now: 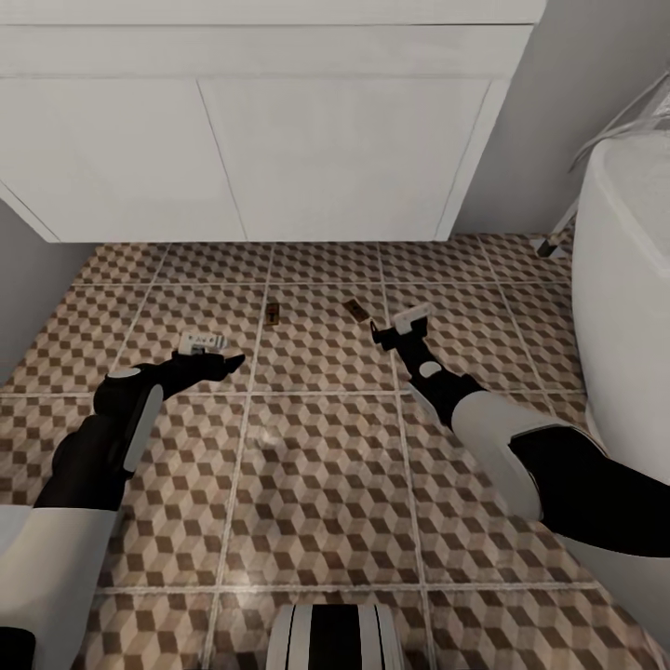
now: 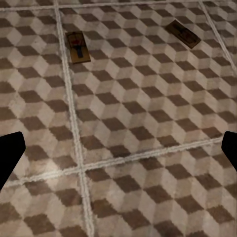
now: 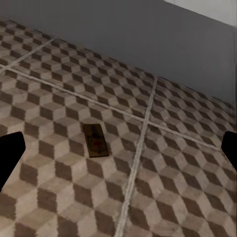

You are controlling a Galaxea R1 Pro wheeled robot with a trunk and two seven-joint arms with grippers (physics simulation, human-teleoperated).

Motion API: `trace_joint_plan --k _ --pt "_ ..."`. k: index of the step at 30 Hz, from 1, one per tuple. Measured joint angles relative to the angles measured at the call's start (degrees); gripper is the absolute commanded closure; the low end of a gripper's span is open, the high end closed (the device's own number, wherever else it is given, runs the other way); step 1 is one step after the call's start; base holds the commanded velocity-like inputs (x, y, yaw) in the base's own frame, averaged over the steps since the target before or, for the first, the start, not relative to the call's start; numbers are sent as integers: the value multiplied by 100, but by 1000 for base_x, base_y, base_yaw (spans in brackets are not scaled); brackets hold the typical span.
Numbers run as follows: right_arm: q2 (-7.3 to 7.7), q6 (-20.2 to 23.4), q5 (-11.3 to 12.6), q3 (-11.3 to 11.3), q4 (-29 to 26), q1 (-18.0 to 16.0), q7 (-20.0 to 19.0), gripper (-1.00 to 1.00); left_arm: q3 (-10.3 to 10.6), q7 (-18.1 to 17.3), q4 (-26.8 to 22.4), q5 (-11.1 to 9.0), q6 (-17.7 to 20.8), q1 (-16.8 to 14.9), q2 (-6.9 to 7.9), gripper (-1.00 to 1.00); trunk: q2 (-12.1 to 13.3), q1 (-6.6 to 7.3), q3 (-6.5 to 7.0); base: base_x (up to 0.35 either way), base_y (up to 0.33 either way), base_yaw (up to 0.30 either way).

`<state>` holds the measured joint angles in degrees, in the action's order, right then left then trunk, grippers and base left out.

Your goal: Take the four mousetraps from the cabinet in the bathroom and place them on the bathroom floor. Make sure all four end up on the same floor surface, and ensure that at least two of them are either under or directly next to the same bathroom sink.

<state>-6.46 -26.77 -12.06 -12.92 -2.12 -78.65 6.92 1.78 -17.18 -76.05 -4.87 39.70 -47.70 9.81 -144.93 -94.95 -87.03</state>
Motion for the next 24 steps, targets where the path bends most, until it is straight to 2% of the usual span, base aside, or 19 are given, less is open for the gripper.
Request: trace_joint_plan --k 7,15,24 --pt "5 -311 2 -8 84 64 18 -100 0 0 205 1 -163 35 -8 -100 9 18 155 0 0 0" --pt "6 -381 -1 -4 89 400 22 -100 0 7 512 2 -542 163 -10 -100 20 38 332 0 0 0" --pt "6 -392 -1 -3 90 633 11 -100 -1 10 982 2 -936 249 -12 -100 32 62 532 0 0 0"
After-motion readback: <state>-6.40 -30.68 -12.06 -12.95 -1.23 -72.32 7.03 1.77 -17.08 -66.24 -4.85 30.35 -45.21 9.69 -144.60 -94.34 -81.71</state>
